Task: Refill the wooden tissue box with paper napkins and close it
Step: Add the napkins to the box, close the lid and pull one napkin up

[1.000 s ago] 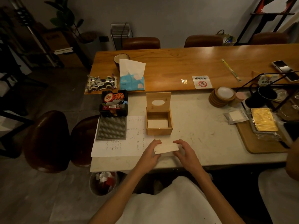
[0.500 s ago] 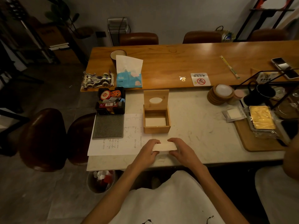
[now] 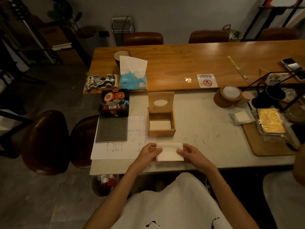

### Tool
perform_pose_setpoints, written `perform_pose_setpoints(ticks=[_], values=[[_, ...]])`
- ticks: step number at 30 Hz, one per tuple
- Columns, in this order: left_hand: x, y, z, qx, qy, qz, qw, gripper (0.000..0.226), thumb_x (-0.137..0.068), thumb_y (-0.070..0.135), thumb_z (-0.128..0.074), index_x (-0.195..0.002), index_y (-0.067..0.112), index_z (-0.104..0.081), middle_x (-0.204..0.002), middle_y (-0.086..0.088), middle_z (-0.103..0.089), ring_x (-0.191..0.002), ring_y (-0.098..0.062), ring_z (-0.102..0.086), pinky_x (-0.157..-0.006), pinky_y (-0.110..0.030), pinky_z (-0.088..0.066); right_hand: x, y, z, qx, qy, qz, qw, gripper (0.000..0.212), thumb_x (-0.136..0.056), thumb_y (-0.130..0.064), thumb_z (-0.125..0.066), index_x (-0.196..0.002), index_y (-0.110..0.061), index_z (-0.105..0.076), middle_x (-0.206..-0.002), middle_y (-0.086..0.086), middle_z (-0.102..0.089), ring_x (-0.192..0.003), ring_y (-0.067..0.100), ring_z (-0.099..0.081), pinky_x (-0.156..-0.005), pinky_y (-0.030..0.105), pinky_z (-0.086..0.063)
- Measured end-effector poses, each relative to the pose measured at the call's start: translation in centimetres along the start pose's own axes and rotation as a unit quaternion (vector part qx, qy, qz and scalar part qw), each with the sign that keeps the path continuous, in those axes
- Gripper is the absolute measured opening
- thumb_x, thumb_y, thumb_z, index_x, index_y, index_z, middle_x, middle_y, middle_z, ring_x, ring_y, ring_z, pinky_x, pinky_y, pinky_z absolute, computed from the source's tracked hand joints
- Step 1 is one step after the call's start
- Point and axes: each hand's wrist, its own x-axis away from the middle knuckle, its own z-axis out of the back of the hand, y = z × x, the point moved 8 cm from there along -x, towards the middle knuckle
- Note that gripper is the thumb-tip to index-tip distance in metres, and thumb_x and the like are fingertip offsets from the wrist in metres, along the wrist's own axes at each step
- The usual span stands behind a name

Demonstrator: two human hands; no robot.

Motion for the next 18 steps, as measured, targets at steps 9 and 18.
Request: perform_pose_setpoints(ticks=[9,18], values=[[1.1,3.8,-1.5,-0.196,-0.09,-0.058,0.975,0.026,-0.093,0.031,-0.06,-0.117,0.027,-0.052,-0.113,0.001,-0.059,-0.106,-0.019,-0.061,-0.086,-0.038,-0.058,-0.2,-2.8,-1.0,0.187,-0.153,0.031,0.97,0.056,-0.091,-0.035,-0.062,-0.142,-0.035,-0.038,-0.126,-0.005,-0.054,-0.11,0.009,-0.054,-0.086,0.019,-0.044],[0.7,4.2,-2.3,-0.223,-0.108,-0.048,0.968,0.024,-0.093,0.043,-0.056,-0.115,0.033,-0.052,-0.106,0.005,-0.061,-0.099,-0.017,-0.062,-0.074,-0.03,-0.055,-0.7,-4.4,-1.7,0.38,-0.169,0.018,0.909,0.048,-0.089,-0.034,-0.065,-0.133,-0.025,-0.048,-0.124,-0.006,-0.055,-0.114,0.016,-0.052,-0.098,0.028,-0.04]])
